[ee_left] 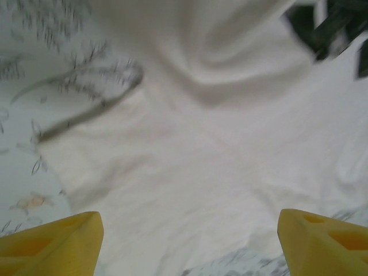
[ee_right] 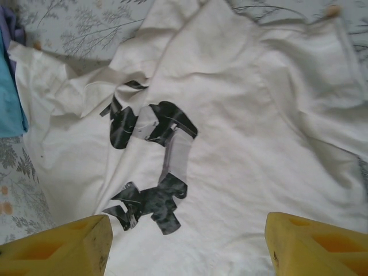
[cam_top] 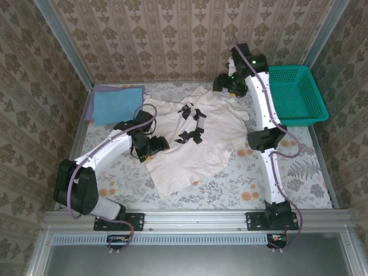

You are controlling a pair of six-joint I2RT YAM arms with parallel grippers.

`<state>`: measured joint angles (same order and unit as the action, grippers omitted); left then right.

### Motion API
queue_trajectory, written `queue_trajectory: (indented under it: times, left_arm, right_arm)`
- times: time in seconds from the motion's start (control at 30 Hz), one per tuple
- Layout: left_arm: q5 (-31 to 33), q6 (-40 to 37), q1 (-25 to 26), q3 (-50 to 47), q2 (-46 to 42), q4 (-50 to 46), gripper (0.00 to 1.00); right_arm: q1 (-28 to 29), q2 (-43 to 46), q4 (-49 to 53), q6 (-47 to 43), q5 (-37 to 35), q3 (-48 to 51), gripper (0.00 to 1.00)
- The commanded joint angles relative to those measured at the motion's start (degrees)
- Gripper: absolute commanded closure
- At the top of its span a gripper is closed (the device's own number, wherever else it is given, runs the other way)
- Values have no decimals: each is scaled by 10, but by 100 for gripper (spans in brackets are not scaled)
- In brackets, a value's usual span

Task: Fold and stack the t-shirts

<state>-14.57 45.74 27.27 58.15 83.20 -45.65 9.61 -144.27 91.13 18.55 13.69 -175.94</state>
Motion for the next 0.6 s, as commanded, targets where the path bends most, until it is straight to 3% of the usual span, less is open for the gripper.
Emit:
queue_trajectory:
  times: [0.0, 0.13, 0.33, 0.43, 0.57]
  left_arm:
    - [-38, -66, 19, -15, -9, -58, 21]
    - [-52, -107, 66, -17, -2, -101, 23]
    - [-51, -109, 115, -59, -12, -118, 22]
    - [-47, -107, 136, -62, 0, -109, 23]
    - [-50, -107, 152, -45, 34, -103, 25]
  right_arm:
    - [-41, 78, 46, -13, 44, 39, 27]
    - [-100, 174, 14, -12, 106, 160, 25]
    - [-99, 332, -20, -28, 79, 374, 14]
    - [-80, 480, -166, -15, 90, 649, 10]
    - [-108, 675, -377, 70, 166, 1012, 9]
